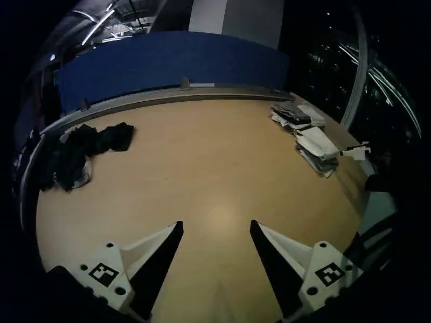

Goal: Fold towel

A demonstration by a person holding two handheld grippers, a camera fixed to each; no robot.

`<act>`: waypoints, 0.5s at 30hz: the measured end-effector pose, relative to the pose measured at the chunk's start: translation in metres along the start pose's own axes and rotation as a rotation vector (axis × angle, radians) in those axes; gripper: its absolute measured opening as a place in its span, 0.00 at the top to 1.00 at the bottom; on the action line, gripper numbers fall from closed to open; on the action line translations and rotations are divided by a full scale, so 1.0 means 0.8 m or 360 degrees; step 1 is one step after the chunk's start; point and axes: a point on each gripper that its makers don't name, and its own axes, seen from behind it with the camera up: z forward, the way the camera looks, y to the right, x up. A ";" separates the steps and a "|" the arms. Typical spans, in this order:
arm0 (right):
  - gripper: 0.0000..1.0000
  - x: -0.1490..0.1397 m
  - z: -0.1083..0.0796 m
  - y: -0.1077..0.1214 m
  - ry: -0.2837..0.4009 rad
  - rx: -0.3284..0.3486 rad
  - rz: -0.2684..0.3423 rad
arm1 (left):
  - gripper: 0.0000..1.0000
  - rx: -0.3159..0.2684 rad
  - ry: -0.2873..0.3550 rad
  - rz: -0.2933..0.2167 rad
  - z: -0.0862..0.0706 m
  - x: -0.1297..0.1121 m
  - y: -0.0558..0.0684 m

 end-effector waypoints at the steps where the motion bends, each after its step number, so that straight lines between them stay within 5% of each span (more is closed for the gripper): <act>1: 0.00 0.003 -0.001 -0.003 0.0012 0.0008 0.0001 | 0.08 0.0000 0.0002 0.0001 0.000 0.000 0.000; 15: 0.00 0.045 -0.015 -0.053 0.0203 0.0140 0.0014 | 0.08 0.0024 0.0034 -0.0014 -0.006 0.004 -0.006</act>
